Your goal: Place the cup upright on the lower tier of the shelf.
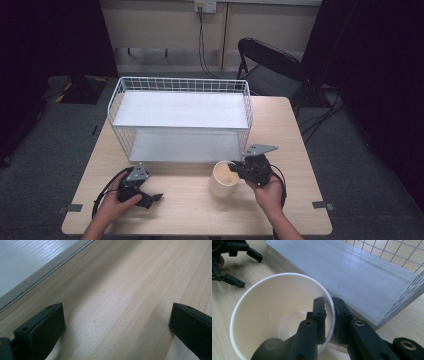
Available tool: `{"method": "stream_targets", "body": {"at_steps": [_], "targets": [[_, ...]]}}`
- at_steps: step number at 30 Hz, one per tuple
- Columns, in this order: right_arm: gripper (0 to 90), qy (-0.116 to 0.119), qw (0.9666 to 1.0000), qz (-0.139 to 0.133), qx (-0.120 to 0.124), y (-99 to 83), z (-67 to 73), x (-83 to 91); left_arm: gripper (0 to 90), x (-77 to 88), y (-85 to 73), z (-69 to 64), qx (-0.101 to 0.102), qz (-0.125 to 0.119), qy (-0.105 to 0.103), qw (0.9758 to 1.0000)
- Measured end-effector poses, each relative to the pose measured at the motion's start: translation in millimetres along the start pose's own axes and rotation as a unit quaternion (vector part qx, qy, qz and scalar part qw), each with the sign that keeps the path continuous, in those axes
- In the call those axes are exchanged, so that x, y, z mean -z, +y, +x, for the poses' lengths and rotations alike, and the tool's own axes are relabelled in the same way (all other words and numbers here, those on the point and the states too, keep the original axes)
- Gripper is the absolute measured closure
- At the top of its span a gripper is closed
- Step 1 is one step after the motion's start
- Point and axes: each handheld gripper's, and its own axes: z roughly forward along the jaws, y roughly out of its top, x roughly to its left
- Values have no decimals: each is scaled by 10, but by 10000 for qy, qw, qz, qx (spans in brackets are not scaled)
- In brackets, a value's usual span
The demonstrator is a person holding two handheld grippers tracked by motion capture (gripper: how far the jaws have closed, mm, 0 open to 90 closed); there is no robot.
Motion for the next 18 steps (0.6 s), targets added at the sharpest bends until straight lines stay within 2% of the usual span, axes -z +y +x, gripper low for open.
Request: {"method": "stream_targets", "body": {"at_steps": [18], "targets": [[825,-17,10000,-29,57,170,88,-91,0,0,0,0,-1,1,1,10000]]}}
